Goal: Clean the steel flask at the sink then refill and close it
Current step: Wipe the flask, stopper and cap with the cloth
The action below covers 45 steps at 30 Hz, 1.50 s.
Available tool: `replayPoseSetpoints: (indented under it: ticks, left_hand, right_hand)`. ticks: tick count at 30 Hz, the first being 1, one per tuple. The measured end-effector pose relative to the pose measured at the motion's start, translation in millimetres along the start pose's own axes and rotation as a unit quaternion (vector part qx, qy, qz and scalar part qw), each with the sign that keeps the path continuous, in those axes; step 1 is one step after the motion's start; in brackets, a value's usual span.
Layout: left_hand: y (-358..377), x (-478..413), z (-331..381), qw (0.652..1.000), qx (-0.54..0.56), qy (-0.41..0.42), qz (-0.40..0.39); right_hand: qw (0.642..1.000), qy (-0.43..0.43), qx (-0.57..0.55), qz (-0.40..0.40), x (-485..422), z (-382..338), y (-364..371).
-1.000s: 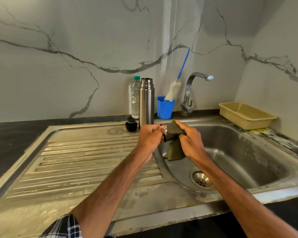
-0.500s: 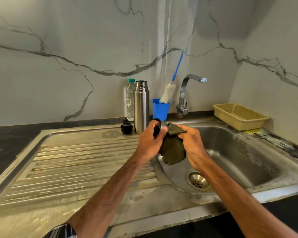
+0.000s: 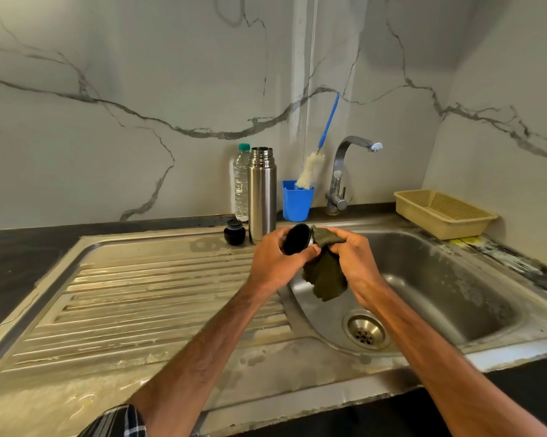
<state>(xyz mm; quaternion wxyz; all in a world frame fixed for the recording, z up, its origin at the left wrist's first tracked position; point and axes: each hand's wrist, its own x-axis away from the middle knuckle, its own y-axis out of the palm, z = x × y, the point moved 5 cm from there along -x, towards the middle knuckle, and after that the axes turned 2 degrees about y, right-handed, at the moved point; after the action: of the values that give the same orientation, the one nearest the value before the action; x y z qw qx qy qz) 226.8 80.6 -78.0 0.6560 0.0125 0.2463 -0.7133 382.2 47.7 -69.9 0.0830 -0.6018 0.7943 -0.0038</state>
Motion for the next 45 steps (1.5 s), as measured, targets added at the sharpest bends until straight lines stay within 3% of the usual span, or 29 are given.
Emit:
replayPoseSetpoints:
  ticks: [4, 9, 12, 20, 28, 45]
  left_hand:
    - [-18.4, -4.1, -4.6, 0.999, -0.009, -0.007, 0.036]
    - [-68.1, 3.8, -2.0, 0.997, 0.005, -0.028, 0.077]
    - [-92.7, 8.0, -8.4, 0.995, -0.042, -0.036, 0.081]
    - [-157.0, -4.0, -43.9, 0.964, -0.192, -0.121, 0.141]
    - [-169.8, -62.5, -78.4, 0.942, -0.279, -0.14, 0.122]
    - [-159.4, -90.0, -113.2, 0.942, -0.298, -0.125, 0.085]
  right_hand:
    - [0.999, -0.046, 0.024, 0.008, 6.0, -10.9, -5.0]
    - [1.0, -0.004, 0.019, -0.002, 4.0, -8.2, 20.0]
    - [0.999, -0.023, 0.037, -0.014, 1.7, -24.1, 34.1]
    - [0.991, -0.062, 0.056, 0.105, -16.2, -31.1, 50.3]
    - [0.986, -0.053, 0.064, 0.147, -18.5, -3.3, 52.7]
    - [0.985, -0.07, 0.083, 0.135, -26.5, -1.0, 57.2]
